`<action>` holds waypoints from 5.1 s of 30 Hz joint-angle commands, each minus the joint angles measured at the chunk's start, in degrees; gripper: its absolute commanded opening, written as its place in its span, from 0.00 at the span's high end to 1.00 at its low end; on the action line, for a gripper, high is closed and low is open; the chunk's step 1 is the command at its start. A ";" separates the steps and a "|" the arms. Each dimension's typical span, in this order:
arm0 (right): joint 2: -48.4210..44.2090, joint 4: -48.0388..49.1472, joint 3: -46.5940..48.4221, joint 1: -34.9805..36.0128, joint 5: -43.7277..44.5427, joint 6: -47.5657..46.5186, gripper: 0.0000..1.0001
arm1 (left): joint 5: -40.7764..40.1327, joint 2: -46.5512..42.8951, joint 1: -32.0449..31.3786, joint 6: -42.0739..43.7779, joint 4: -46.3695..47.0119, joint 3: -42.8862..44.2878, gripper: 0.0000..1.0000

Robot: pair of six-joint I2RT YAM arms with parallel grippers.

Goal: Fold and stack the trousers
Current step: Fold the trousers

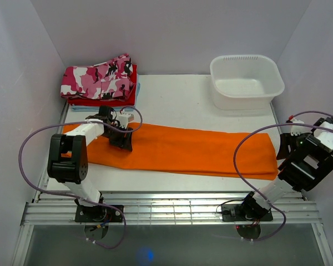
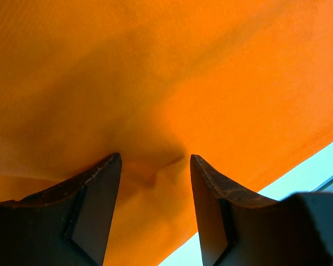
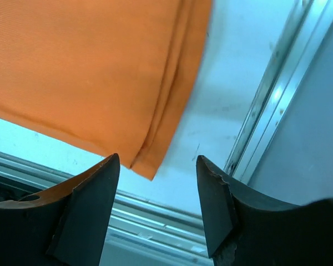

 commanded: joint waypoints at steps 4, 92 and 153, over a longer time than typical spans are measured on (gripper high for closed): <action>1.28 0.38 -3.33 -5.86 -2.50 11.02 0.37 | -0.31 -7.33 1.30 -4.00 2.40 -2.86 0.33; 12.54 4.17 4.30 -7.61 0.48 13.75 0.92 | 30.18 -10.66 55.97 -15.16 5.01 7.91 1.00; 13.06 0.48 10.18 -9.28 0.65 12.43 0.92 | -0.22 6.28 57.99 -15.34 12.51 -1.02 0.47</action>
